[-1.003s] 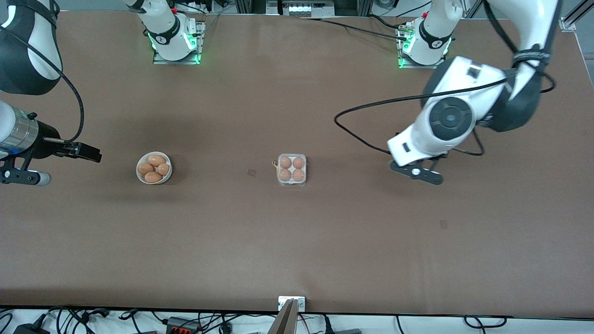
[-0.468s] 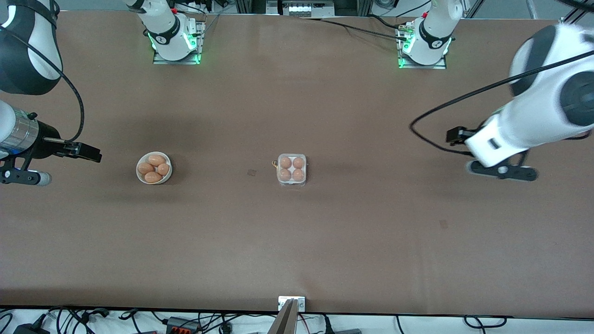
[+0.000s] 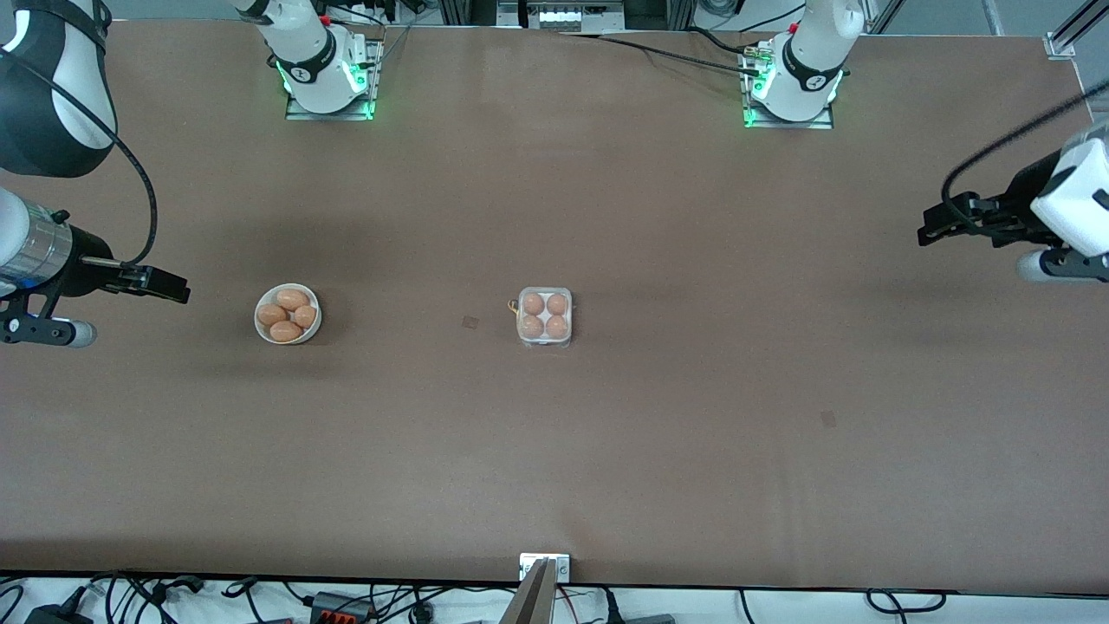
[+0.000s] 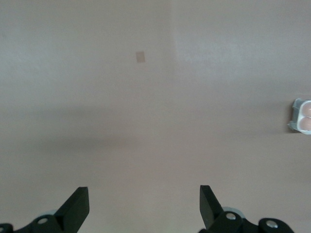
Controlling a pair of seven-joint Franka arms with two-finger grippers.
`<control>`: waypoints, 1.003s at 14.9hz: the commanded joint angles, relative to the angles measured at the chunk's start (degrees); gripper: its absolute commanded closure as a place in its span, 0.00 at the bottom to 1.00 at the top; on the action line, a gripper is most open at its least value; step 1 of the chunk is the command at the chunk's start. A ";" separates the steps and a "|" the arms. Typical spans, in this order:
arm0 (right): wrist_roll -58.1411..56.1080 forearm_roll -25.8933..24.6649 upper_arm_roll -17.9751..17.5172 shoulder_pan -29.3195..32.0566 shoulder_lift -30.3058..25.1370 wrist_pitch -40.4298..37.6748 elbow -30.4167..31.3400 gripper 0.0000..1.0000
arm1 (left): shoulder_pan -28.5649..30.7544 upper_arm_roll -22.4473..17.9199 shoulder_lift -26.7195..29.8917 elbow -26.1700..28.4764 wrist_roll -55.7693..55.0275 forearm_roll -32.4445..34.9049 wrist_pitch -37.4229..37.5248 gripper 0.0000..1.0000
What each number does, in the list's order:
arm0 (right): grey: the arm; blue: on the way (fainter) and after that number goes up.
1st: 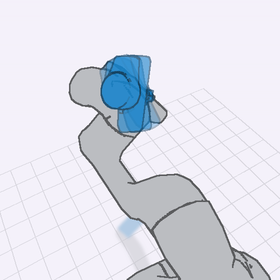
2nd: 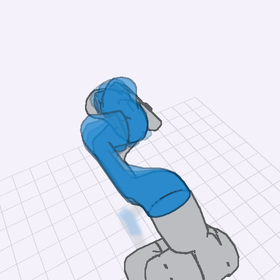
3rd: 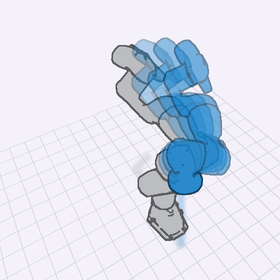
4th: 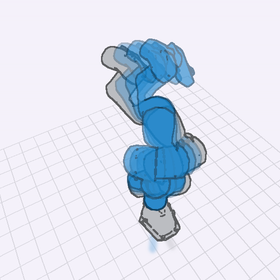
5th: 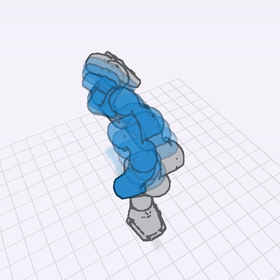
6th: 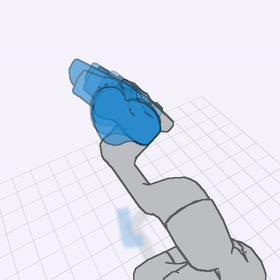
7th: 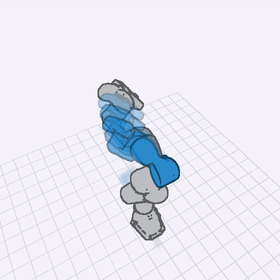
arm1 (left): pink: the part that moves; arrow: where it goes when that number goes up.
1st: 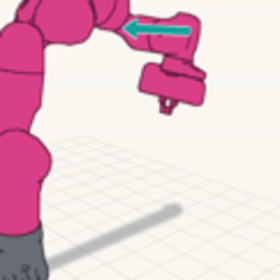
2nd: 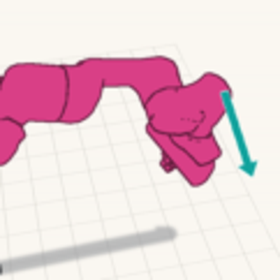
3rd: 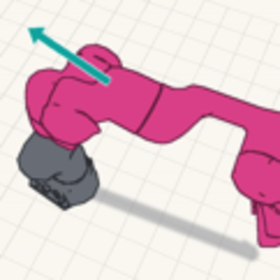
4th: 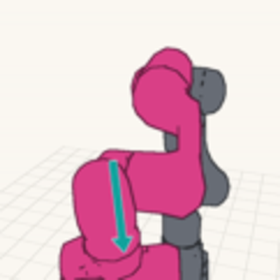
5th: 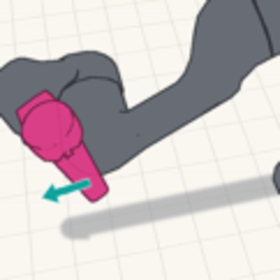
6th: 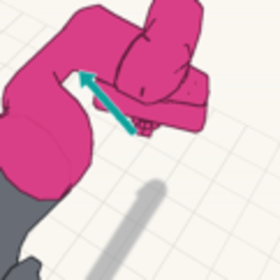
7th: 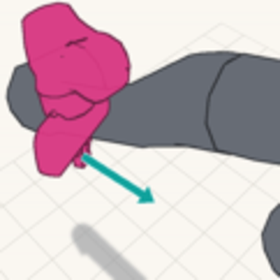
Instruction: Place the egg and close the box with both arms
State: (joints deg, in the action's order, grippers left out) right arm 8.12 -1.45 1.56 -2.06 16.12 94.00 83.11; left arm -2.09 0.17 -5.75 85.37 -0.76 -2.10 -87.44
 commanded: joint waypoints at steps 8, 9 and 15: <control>-0.65 0.83 -0.24 0.56 -0.04 -1.01 -0.58 0.00 | -1.95 -0.70 7.16 9.20 8.06 2.01 -4.76 0.00; -0.65 0.83 -0.15 0.65 -0.04 -1.01 -0.58 0.00 | -1.95 -0.69 6.64 8.50 7.80 2.02 -4.67 0.00; -0.65 0.83 -0.24 0.65 -0.04 -1.01 -0.58 0.00 | -2.13 -0.69 6.63 8.23 6.56 2.02 -3.09 0.00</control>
State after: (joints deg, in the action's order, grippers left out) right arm 8.12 -1.44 1.58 -1.90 16.12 93.82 83.11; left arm -3.90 -0.43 0.46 94.32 6.01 -1.22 -91.74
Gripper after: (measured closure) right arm 0.000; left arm 0.000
